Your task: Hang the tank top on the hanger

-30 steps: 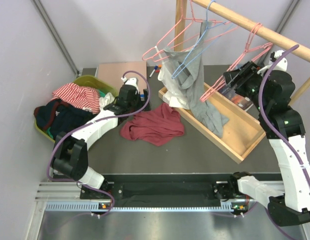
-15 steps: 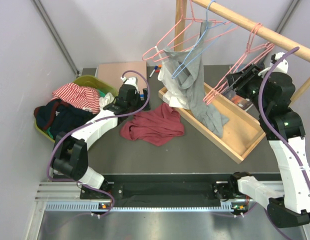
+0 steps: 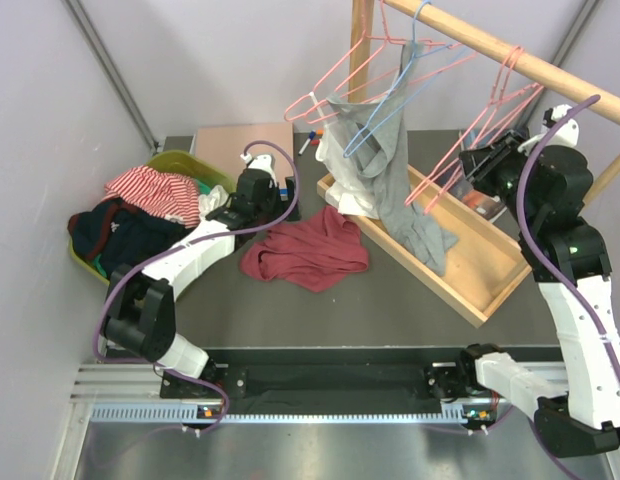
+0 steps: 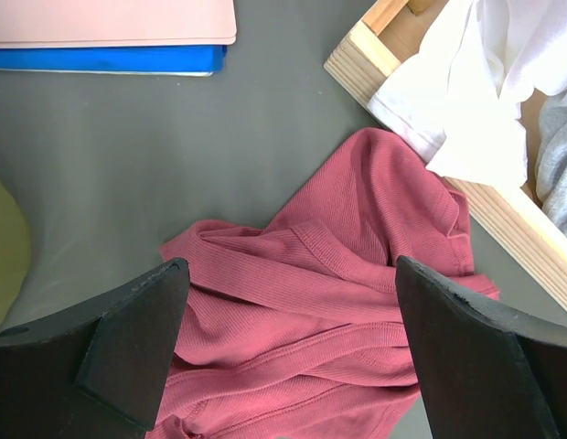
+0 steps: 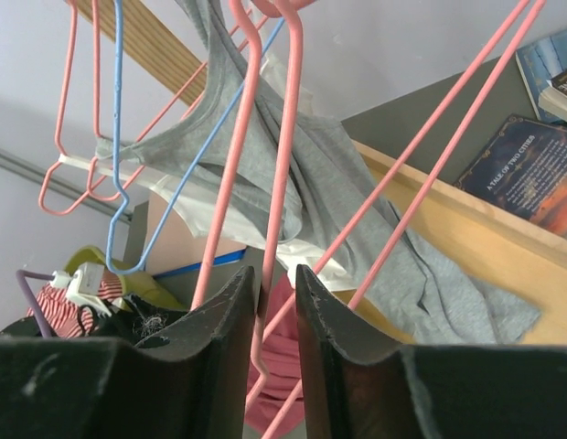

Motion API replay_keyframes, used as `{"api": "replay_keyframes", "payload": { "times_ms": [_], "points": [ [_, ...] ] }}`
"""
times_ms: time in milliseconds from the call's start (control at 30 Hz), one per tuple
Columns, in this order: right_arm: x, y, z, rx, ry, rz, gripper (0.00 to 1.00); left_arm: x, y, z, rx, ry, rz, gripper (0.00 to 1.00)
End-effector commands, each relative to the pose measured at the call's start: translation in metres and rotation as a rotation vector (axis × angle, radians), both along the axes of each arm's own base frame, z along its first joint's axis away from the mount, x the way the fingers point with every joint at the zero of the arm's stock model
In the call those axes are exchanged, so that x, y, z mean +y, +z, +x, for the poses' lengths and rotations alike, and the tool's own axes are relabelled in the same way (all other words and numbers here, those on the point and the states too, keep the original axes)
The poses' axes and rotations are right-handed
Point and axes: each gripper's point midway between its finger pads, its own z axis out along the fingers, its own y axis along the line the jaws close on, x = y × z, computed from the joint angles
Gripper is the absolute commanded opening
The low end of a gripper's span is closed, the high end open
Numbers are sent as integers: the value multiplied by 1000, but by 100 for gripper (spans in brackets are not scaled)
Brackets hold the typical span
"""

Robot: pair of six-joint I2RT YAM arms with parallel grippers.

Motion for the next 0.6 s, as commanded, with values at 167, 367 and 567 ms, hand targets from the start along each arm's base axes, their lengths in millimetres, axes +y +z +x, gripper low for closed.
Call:
{"api": "replay_keyframes", "payload": {
  "times_ms": [167,367,567],
  "points": [
    [4,41,1,-168,34,20,4,4,21,1,-68,3,-18,99],
    [0,60,-9,-225,30,12,0,7,21,-2,-70,10,-20,99],
    [-6,77,-27,-258,19,7,0,7,19,-4,-64,11,-22,99]
  ]
}}
